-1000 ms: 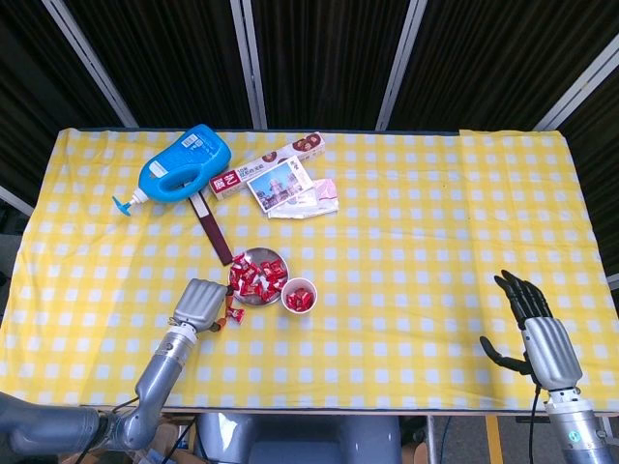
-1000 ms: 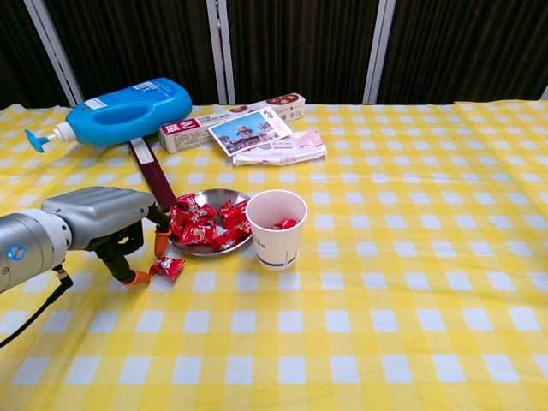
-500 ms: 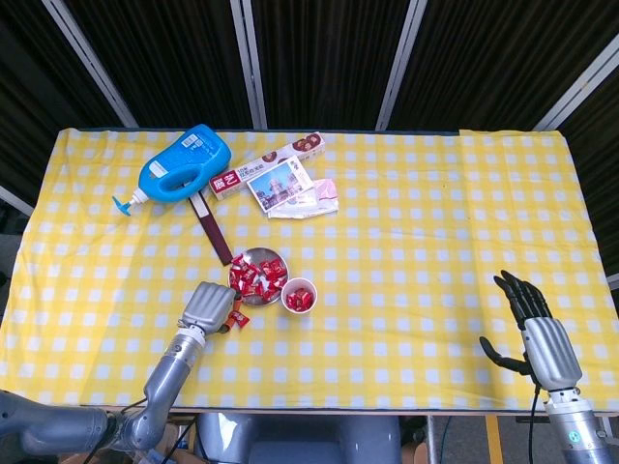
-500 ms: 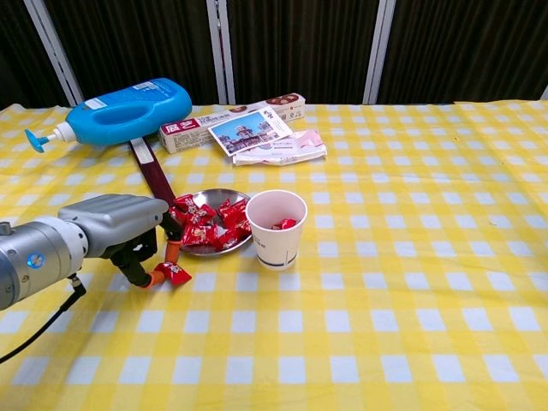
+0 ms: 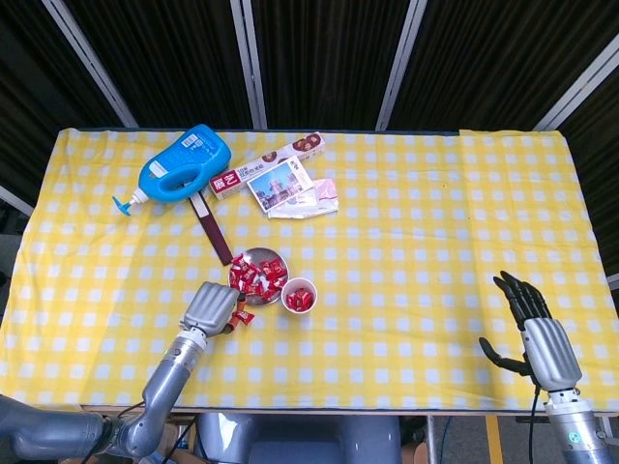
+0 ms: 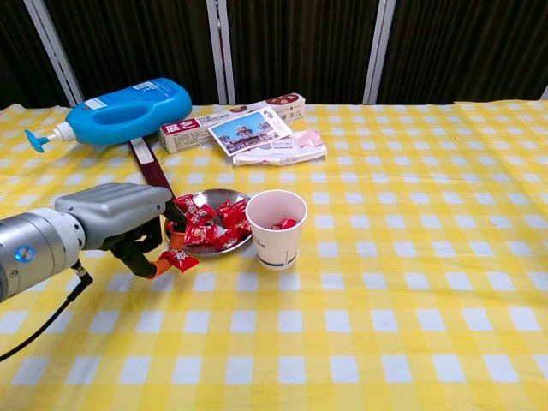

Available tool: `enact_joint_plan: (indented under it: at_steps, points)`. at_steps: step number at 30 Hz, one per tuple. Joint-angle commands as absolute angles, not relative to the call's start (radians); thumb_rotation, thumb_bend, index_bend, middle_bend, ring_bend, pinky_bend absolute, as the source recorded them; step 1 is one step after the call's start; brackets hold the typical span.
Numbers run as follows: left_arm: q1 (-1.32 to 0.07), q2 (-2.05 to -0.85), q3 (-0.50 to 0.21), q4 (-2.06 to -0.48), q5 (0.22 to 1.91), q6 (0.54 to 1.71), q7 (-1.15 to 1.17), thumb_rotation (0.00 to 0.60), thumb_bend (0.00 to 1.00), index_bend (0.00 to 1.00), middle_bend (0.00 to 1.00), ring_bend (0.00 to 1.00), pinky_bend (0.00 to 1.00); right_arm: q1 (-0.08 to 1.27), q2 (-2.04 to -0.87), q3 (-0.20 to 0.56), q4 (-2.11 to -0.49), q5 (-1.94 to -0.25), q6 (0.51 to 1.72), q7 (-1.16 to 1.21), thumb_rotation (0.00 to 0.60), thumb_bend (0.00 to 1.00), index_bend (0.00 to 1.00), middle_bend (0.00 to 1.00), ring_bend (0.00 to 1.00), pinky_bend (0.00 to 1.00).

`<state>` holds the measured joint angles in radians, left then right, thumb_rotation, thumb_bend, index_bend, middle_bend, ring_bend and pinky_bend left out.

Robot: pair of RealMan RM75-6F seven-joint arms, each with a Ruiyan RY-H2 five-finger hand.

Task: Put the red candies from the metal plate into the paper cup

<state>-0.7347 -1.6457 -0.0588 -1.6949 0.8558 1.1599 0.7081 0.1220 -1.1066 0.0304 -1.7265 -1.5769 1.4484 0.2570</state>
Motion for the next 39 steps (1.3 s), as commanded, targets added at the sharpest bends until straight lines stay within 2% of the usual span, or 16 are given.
enact_joint_plan:
  at_steps: [1, 9, 17, 24, 29, 33, 39]
  points:
    - [-0.734, -1.598, -0.083, -1.764, 0.894, 1.186, 0.704, 0.6, 0.46, 0.59, 0.93, 0.97, 0.99, 0.123, -1.107, 0.032, -1.725, -1.577, 1.449, 0.257, 0.6, 0.39, 0.0, 0.0, 0.0, 0.0]
    - [-0.807, -1.566, -0.198, -1.859, 0.887, 1.184, 0.752, 0.6, 0.46, 0.58, 0.93, 0.97, 0.99, 0.124, -1.11, 0.034, -1.723, -1.573, 1.448, 0.254, 0.6, 0.39, 0.0, 0.0, 0.0, 0.0]
    - [-0.925, -1.665, -0.272, -1.778, 0.787, 1.138, 0.834, 0.6, 0.42, 0.57, 0.92, 0.96, 0.99, 0.123, -1.109, 0.036, -1.721, -1.573, 1.452, 0.262, 0.6, 0.39, 0.0, 0.0, 0.0, 0.0]
    - [-1.02, -1.738, -0.301, -1.69, 0.672, 1.112, 0.922, 0.6, 0.39, 0.57, 0.91, 0.96, 0.99, 0.125, -1.107, 0.036, -1.721, -1.576, 1.451, 0.269, 0.6, 0.39, 0.0, 0.0, 0.0, 0.0]
    - [-1.062, -1.767, -0.3, -1.662, 0.611, 1.113, 0.963, 0.6, 0.33, 0.55, 0.9, 0.95, 0.99, 0.125, -1.105, 0.036, -1.721, -1.577, 1.452, 0.275, 0.6, 0.39, 0.0, 0.0, 0.0, 0.0]
    - [-1.072, -1.765, -0.294, -1.67, 0.592, 1.123, 0.969, 0.6, 0.28, 0.53, 0.9, 0.95, 0.99, 0.125, -1.103, 0.036, -1.722, -1.578, 1.452, 0.279, 0.6, 0.39, 0.0, 0.0, 0.0, 0.0]
    - [-1.061, -1.736, -0.292, -1.699, 0.604, 1.153, 0.942, 0.6, 0.27, 0.5, 0.89, 0.95, 0.99, 0.125, -1.105, 0.034, -1.721, -1.583, 1.455, 0.275, 0.6, 0.39, 0.0, 0.0, 0.0, 0.0]
